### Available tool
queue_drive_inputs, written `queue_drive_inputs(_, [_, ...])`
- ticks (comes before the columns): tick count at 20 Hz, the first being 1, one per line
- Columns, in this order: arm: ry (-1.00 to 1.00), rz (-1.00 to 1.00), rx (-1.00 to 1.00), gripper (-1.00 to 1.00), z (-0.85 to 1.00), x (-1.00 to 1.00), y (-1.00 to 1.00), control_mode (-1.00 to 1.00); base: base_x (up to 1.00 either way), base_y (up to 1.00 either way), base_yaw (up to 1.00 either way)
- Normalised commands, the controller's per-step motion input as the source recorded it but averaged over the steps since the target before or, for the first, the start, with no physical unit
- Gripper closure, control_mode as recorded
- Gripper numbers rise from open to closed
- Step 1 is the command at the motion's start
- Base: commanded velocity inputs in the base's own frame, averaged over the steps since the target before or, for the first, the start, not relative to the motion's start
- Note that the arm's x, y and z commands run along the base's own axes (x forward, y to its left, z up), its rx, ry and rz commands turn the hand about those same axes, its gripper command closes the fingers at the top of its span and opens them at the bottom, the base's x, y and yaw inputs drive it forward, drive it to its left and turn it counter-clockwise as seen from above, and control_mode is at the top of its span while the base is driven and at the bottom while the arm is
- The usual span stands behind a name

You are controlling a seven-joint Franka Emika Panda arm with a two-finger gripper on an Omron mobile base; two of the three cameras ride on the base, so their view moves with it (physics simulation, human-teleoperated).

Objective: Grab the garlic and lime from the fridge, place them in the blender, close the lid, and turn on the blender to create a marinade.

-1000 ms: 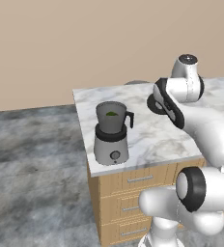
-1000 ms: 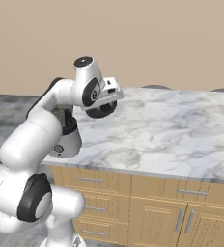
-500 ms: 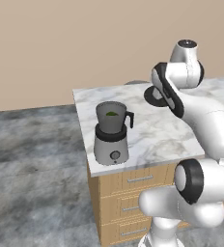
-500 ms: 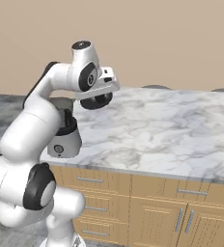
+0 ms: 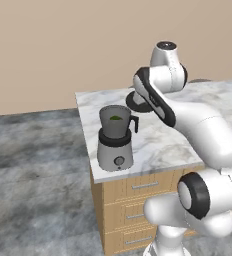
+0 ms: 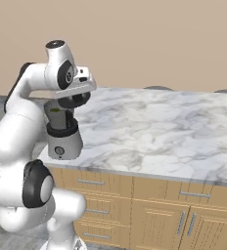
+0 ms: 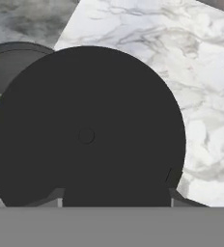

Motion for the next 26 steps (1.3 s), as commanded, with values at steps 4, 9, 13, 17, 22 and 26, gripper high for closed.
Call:
queue_drive_inputs(4, [0.01,0.0,0.0,1.0,0.02,0.3,0.95,-1.0,0.0,0.0,0.0])
queue_drive_inputs(9, [0.05,0.07,0.0,1.0,0.0,0.35,0.6,-1.0,0.0,0.0,0.0])
queue_drive_inputs(13, [0.02,0.12,0.0,1.0,-0.32,0.21,0.21,-1.0,0.0,0.0,0.0])
queue_drive_inputs(17, [0.01,0.07,0.0,1.0,-0.43,0.15,0.05,-1.0,0.0,0.0,0.0])
queue_drive_inputs(22, [0.08,0.02,0.0,1.0,-0.45,-0.02,0.0,-1.0,0.0,0.0,0.0])
queue_drive_inputs(26, [0.14,0.0,-0.01,1.0,-0.13,-0.07,0.0,-1.0,0.0,0.0,0.0])
